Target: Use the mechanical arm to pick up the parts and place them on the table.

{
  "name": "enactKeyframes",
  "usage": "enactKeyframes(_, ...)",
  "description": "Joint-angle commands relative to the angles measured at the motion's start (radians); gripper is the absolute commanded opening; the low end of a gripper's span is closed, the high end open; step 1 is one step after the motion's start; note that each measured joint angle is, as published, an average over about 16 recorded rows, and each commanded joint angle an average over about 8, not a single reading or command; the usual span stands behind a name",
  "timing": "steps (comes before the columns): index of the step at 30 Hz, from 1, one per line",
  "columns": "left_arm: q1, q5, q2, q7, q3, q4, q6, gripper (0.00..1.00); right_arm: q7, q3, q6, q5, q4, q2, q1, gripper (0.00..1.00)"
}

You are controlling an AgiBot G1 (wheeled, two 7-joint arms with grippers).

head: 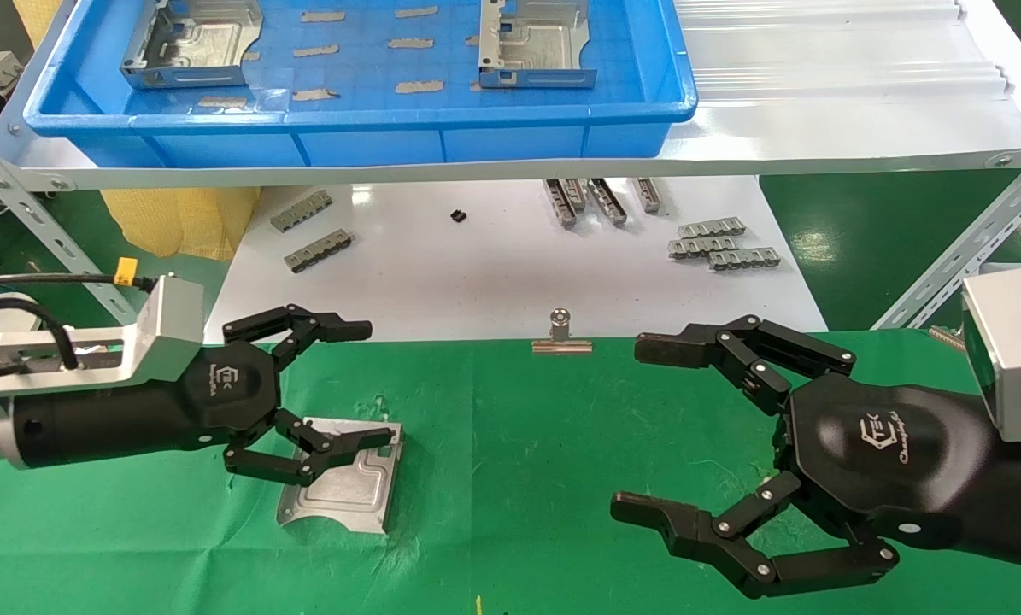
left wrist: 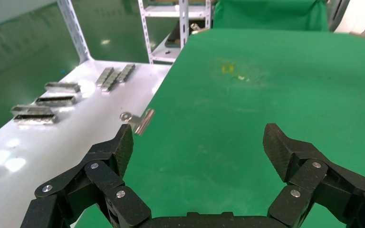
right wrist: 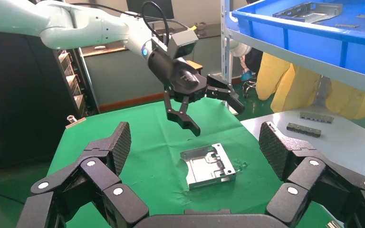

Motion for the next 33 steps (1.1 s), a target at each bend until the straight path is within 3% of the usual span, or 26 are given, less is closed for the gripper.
enactKeyframes(1, 0.02, -0.008, -0.012, -0.024, -0.02, -0.039, -0.004, 1.0, 0.0, 0.0, 0.0, 0.0, 0.0, 0.0, 0.0, 1.0)
enactKeyframes(33, 0.35, -0.144, -0.2, -0.419, -0.346, -0.672, -0.06, 1.0, 0.0, 0.0, 0.0, 0.0, 0.0, 0.0, 0.0, 1.0)
